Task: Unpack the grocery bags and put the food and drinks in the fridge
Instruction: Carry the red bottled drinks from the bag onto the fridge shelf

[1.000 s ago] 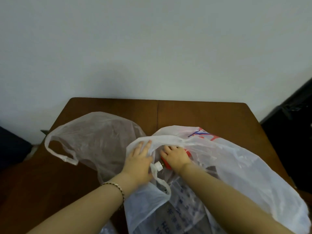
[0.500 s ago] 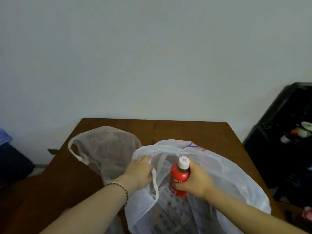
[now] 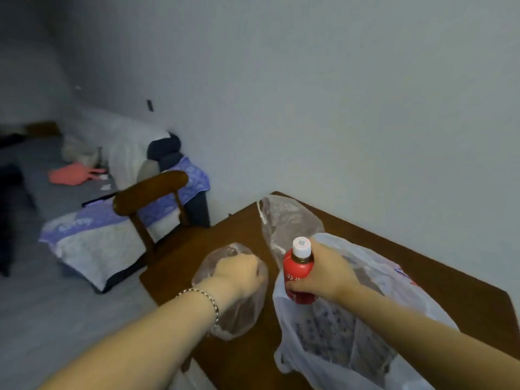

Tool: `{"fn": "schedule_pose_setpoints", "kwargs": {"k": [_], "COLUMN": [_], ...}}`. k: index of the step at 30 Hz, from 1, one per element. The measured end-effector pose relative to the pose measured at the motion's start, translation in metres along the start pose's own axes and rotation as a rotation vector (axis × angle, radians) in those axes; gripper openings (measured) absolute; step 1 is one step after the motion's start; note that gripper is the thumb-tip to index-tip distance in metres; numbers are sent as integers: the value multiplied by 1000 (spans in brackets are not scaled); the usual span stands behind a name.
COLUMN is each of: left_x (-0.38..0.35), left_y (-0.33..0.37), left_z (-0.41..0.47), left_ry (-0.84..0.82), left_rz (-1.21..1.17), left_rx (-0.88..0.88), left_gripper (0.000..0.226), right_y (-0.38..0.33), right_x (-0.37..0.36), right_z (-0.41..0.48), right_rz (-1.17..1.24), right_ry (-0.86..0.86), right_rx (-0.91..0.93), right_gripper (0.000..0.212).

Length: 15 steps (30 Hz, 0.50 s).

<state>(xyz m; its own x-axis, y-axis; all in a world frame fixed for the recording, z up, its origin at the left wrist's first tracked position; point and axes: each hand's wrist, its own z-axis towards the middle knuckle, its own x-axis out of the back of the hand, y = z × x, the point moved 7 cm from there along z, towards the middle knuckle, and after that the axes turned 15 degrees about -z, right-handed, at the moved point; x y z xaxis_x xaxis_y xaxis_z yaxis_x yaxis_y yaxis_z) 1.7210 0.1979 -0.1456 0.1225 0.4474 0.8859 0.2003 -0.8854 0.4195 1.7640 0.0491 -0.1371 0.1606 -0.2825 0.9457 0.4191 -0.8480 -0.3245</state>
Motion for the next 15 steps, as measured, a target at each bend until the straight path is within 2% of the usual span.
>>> {"fn": "schedule_pose_setpoints", "kwargs": {"k": [6, 10, 15], "left_x": [32, 31, 18], "left_y": [-96, -163, -227], "left_z": [-175, -313, -515], "left_ry": [165, 288, 432], "left_rz": [-95, -124, -150], "left_rx": [351, 605, 898], "left_gripper": [22, 31, 28], "right_y": [-147, -255, -391], "right_x": [-32, -63, -108], "right_z": [-73, -147, -279], "right_rz": [-58, -57, -89], "right_ry": [-157, -231, -293], "right_rx": [378, 592, 867], "right_gripper": [87, 85, 73]}}
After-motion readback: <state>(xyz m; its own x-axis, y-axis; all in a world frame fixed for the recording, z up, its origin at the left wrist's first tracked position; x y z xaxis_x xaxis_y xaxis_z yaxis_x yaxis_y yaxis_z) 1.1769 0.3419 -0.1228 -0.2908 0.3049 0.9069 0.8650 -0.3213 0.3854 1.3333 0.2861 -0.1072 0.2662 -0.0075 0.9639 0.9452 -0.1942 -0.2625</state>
